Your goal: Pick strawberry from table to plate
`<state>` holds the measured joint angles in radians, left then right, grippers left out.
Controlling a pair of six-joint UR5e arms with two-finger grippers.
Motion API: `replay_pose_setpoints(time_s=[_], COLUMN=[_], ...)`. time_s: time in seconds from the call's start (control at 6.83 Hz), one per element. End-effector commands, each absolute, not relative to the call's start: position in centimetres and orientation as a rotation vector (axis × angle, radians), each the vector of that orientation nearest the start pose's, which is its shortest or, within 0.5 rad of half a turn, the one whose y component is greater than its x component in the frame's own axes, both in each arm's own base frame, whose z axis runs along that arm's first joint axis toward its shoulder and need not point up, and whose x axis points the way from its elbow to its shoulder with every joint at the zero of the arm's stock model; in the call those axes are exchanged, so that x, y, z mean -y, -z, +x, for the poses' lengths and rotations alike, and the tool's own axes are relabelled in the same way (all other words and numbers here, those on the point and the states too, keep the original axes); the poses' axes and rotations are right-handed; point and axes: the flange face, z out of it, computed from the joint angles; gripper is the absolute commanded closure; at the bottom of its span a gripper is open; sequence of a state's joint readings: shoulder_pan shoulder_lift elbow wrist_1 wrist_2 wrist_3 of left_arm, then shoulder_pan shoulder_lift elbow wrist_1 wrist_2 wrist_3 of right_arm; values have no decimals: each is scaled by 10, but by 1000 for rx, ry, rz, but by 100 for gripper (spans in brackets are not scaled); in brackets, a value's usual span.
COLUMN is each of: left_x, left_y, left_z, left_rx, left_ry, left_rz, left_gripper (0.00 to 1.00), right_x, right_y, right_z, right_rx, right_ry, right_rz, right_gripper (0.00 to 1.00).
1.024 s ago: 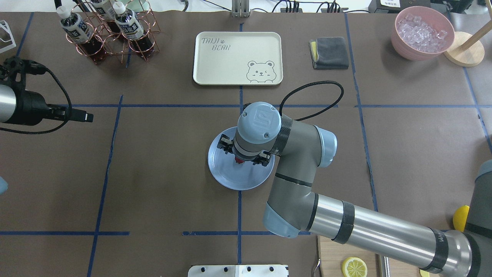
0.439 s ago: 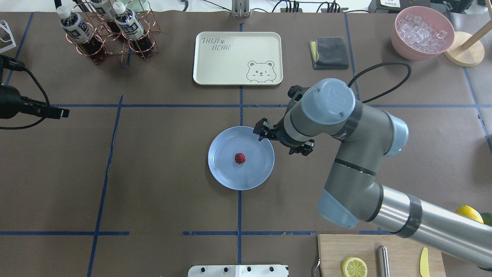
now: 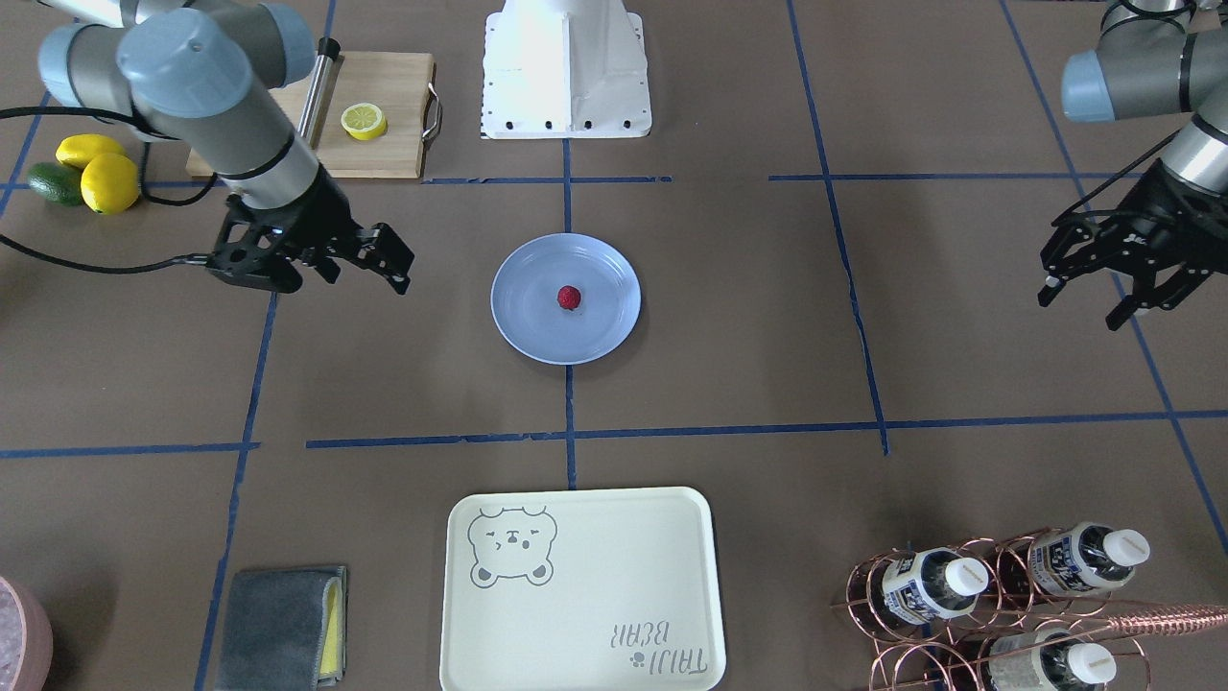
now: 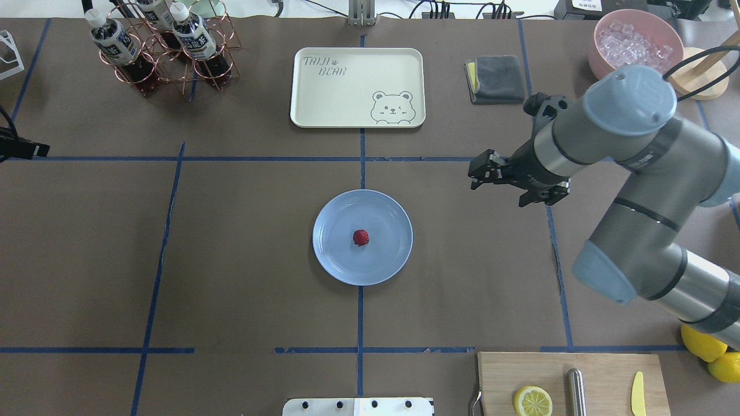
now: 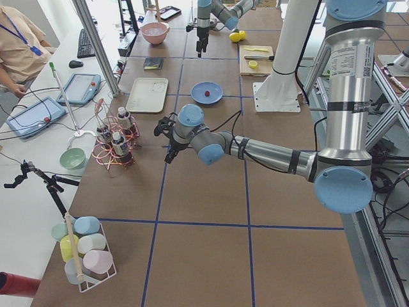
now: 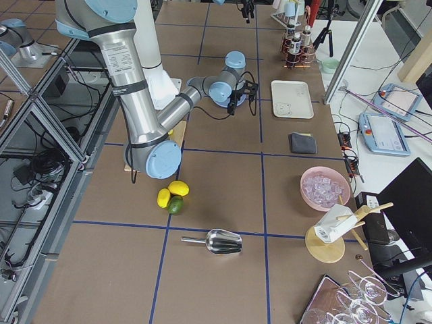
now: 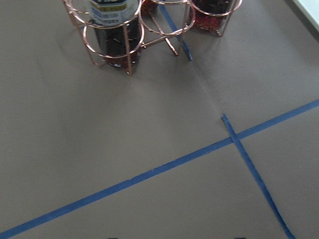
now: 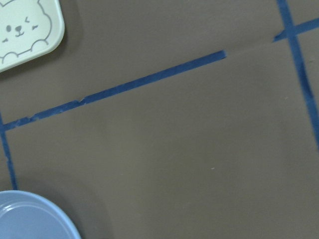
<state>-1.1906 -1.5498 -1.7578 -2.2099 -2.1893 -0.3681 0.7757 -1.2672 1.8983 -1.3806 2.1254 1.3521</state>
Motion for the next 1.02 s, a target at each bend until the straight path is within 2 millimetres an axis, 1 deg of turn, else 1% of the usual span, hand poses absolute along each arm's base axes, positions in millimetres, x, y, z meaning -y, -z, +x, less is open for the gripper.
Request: replay_pose_setpoints(time_s=[0.0,0.15,0.29,0.44,0.59,0.73,0.88], left_x=[528,549,565,563,558,557,557], left_y=[-512,-499,-477,-476,-478,-481,-482], left_z=[48,21,19,20,21,21,21], left_rx=[-712,-678,-742,-813,-878,-886,-881], left_ry=[-315,-298,-271,-256,-255,-253,-250], left_rz=[501,456,363,300,276,269,270], left_gripper=[18,18,18,18,16,13,12], right_x=[476,482,488,493,497,500,499], right_y=[-386,-411,-431,-439,-445,-452,-465], right_z=[-277,-250,-222,-207,-191,-178,-160], right_rx=[904,880,851,825,800,780,767], right_ry=[-203,-163,-145,-117,-89,-65,-44], right_rz=[-39,-16,9,4,7,10,21], right_gripper=[0,0,0,0,0,0,0])
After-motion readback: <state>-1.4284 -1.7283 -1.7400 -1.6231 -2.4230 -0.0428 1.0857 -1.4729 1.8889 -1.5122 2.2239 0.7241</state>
